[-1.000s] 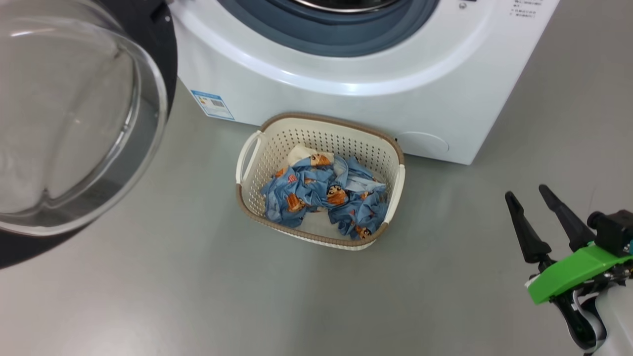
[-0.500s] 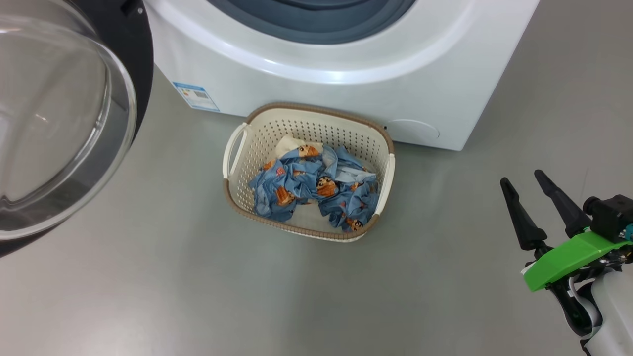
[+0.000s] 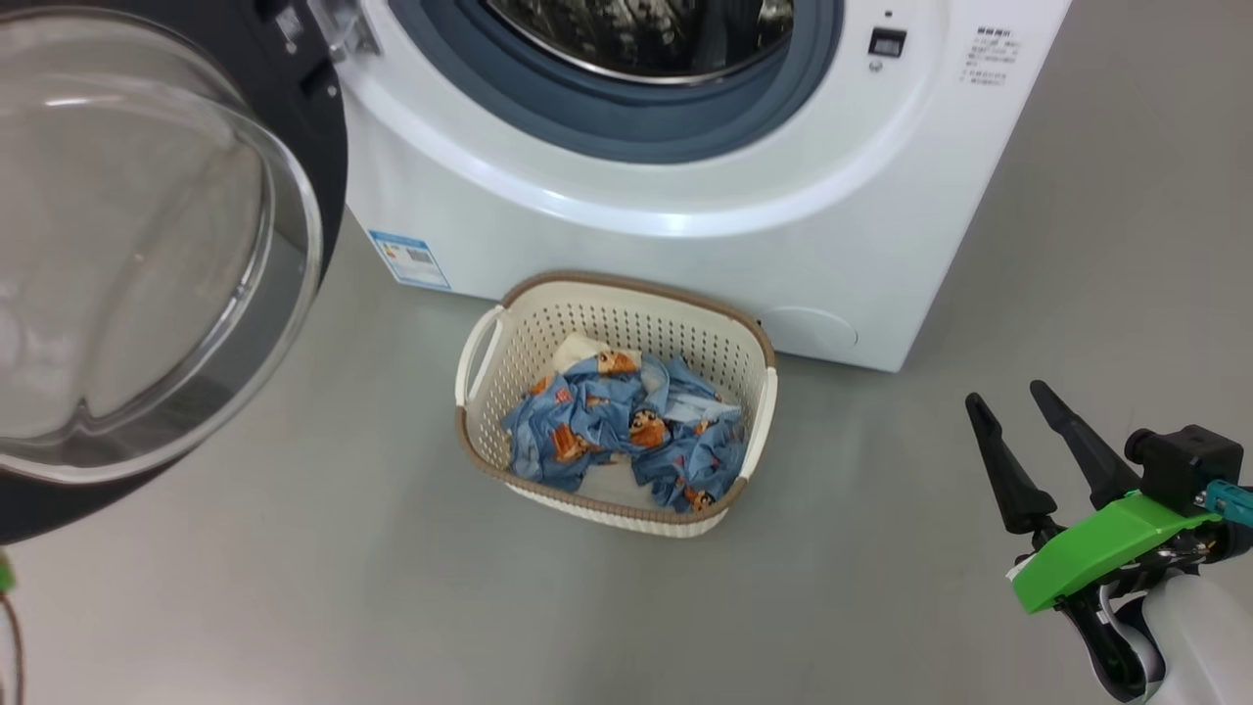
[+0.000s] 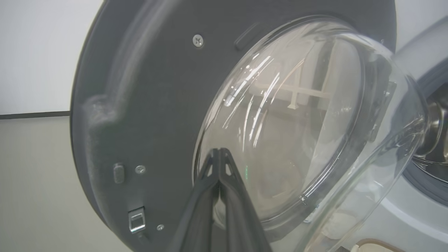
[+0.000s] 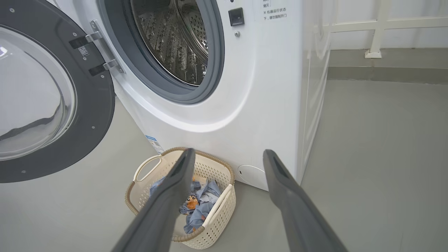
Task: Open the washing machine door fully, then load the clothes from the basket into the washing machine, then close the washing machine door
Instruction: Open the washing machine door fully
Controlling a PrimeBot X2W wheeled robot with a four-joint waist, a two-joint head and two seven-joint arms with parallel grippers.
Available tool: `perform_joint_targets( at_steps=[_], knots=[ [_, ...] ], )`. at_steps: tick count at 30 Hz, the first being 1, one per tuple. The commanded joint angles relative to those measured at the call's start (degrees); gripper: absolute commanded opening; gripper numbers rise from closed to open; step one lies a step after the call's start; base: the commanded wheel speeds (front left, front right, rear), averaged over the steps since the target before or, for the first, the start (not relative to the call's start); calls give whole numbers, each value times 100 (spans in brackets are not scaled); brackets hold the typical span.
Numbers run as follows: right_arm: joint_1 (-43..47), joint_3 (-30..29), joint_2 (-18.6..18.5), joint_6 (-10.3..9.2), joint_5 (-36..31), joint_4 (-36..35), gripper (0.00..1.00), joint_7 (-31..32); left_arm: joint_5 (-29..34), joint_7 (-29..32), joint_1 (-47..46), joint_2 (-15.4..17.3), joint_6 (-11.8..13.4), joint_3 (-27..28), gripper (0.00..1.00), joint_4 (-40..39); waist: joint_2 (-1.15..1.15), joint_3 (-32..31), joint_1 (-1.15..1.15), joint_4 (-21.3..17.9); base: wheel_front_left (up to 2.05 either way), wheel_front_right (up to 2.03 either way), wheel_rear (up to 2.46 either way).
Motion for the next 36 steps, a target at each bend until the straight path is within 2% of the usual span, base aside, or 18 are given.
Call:
perform_joint_targets(
  at_steps=[1, 8, 9, 10, 11, 13, 14, 15, 16, 25, 36],
  knots=[
    [90, 116, -27, 9, 23, -111, 100, -69, -70, -36, 120, 268, -7, 49, 0, -249, 0, -142, 0, 23, 0, 0, 0],
    [257, 69, 64, 9, 66, -137, 100, -69, -271, -36, 793, -48, -8, -406, 0, -908, 0, -366, 0, -38, 0, 0, 0],
    [285, 67, 75, 9, 69, -141, 100, -69, -271, -36, 880, -97, -8, -478, 7, -1010, 0, -393, 0, -63, 0, 0, 0],
    [309, 61, 87, 9, 70, -145, 100, -69, -304, -36, 966, -125, -8, -583, 9, -1102, 0, -415, 0, -96, 0, 0, 0],
    [331, 51, 98, 9, 71, -150, 100, -69, -388, -36, 1053, -148, -8, -744, 24, -1208, 0, -442, 0, -132, 0, 0, 0],
    [383, 22, 123, 9, 72, -158, 100, -69, -520, -36, 1245, -152, -8, -956, 44, -1393, 0, -502, 0, -210, 0, 0, 0],
    [412, 6, 132, 9, 70, -164, 100, -69, -591, -36, 1336, -157, -8, -1048, 63, -1487, 0, -528, 0, -252, 0, 0, 0],
    [440, -7, 139, 9, 68, -170, 100, -69, -636, -36, 1428, -151, -8, -1127, 87, -1571, 0, -551, 0, -297, 0, 0, 0],
    [464, -23, 144, 9, 69, -176, 100, -69, -670, -36, 1512, -148, -8, -1210, 100, -1656, 0, -568, 0, -344, 0, 0, 0],
    [616, -189, 165, 9, 67, -213, 100, -69, -1019, -36, 1936, -29, -8, -2099, 100, -2091, 0, -677, 0, -854, 0, 0, 0],
    [660, -388, 203, 9, 30, -279, 100, -69, -1358, -36, 2005, 144, -8, -2739, 100, -2342, 0, -594, 0, -1530, 0, 0, 0]
  ],
)
